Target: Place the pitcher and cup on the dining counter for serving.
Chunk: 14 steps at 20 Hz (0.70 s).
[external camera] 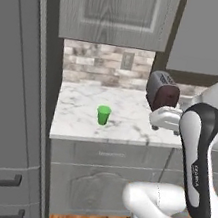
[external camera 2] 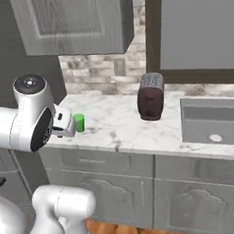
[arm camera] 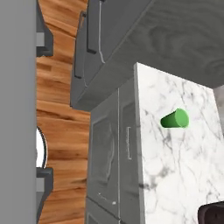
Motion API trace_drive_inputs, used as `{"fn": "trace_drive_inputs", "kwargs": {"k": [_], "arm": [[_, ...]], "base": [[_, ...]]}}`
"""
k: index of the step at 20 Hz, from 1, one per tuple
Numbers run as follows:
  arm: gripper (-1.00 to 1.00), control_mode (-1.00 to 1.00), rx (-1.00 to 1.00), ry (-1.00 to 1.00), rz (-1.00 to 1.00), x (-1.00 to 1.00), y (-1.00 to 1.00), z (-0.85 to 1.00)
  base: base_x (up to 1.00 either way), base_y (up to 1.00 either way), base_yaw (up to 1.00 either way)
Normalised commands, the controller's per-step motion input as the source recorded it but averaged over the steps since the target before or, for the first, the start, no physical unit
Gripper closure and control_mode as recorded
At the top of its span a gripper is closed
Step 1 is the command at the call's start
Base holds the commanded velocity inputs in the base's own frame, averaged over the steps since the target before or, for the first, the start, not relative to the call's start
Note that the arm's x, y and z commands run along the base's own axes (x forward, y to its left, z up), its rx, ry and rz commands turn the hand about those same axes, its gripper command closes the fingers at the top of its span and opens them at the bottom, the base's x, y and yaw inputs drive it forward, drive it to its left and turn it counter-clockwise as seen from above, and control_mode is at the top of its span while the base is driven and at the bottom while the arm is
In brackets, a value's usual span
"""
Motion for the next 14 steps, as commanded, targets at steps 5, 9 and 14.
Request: {"fn": "trace_drive_inputs", "kwargs": {"k": [5, 9, 14], "arm": [[-1.0, 1.0, 0.0, 0.0, 0.0, 0.0, 0.0, 0.0], [-1.0, 1.0, 0.0, 0.0, 0.0, 0.0, 0.0, 0.0], [-1.0, -1.0, -0.01, 0.1, -0.04, 0.37, 0.14, -0.09]], "base": [[0.82, 0.11, 0.12], [0.51, 0.05, -0.03], [0.08, 0.01, 0.0]]}}
